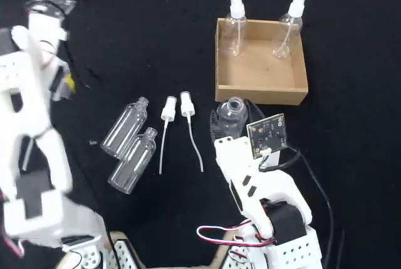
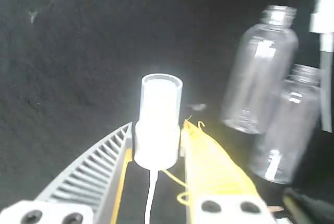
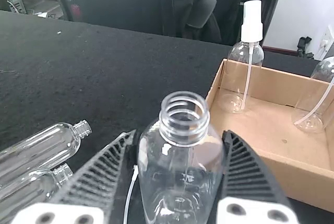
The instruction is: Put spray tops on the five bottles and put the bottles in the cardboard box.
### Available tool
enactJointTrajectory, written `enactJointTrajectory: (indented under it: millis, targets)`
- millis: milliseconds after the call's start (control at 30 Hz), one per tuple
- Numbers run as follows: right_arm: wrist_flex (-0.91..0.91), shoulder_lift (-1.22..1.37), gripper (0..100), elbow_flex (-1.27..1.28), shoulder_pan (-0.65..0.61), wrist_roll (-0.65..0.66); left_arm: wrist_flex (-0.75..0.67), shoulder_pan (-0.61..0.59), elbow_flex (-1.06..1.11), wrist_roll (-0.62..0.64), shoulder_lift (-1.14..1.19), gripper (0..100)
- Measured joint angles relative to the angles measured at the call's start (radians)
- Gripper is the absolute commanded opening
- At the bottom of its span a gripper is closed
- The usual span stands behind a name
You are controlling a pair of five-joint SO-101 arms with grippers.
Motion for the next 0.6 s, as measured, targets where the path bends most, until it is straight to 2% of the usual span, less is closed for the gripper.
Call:
enactJointTrajectory:
  millis: [100, 267, 400, 600]
  targets:
    - [0.035, 0.0, 19.2, 0.0, 0.0, 0.0, -0.009, 0.077, 0.115, 0.074, -0.203, 14]
    - [0.083, 0.0, 19.3, -0.002, -0.052, 0.0, -0.147, 0.233, 0.169, 0.272, -0.446, 14]
    - [0.083, 0.0, 19.2, -0.002, -0.133, 0.0, -0.247, 0.377, 0.172, 0.434, -0.549, 14]
    - [0.043, 0.0, 19.1, 0.006, -0.176, 0.0, -0.379, 0.585, 0.238, 0.585, -0.618, 14]
